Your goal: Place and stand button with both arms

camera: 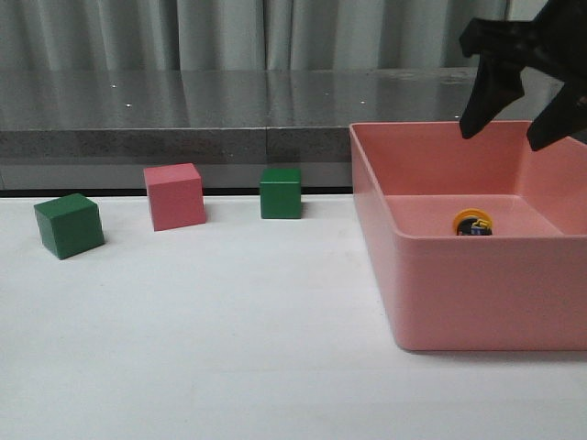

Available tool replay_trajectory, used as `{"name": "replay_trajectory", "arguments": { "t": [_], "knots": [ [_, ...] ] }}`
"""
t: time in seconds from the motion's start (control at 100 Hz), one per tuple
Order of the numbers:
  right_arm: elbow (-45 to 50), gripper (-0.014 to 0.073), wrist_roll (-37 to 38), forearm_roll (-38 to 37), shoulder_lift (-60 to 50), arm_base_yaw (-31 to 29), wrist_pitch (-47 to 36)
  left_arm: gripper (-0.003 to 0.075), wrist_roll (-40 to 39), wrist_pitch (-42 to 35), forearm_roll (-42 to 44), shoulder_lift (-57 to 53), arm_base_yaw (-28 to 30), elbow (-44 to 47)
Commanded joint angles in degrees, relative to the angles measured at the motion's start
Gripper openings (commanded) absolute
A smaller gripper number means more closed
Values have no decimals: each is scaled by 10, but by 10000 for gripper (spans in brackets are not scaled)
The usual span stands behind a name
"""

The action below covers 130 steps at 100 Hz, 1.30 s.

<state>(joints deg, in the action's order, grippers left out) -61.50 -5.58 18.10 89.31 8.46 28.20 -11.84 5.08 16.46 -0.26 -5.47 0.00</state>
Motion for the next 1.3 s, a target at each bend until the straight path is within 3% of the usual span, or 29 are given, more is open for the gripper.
{"name": "replay_trajectory", "arguments": {
  "t": [0.0, 0.52, 0.59, 0.76, 0.84, 0.92, 1.01, 1.29],
  "knots": [
    [-20, 538, -9, 8, 3, 0, -52, -20, -5, -43, 1, -18, -5, 25],
    [-21, 517, -9, 10, 135, 0, -64, -20, -5, -43, 1, -18, -5, 25],
    [-21, 407, -8, 14, 138, 0, -59, -19, -5, -43, 1, -18, -5, 25],
    [-34, -5, -8, 16, 126, 0, -28, -19, -5, -43, 1, -18, -5, 25],
    [-53, -74, -8, 16, 111, 1, 7, -20, -5, -43, 1, -18, -5, 25],
    [-80, -68, -19, 16, 83, 11, 42, -20, -5, -43, 1, -18, -5, 25],
    [-131, -69, -67, 17, 55, 44, 95, -20, -5, -43, 1, -18, -5, 25],
    [-327, -69, -329, 51, 98, 169, 250, -20, -5, -43, 1, -18, -5, 25]
  ]
}}
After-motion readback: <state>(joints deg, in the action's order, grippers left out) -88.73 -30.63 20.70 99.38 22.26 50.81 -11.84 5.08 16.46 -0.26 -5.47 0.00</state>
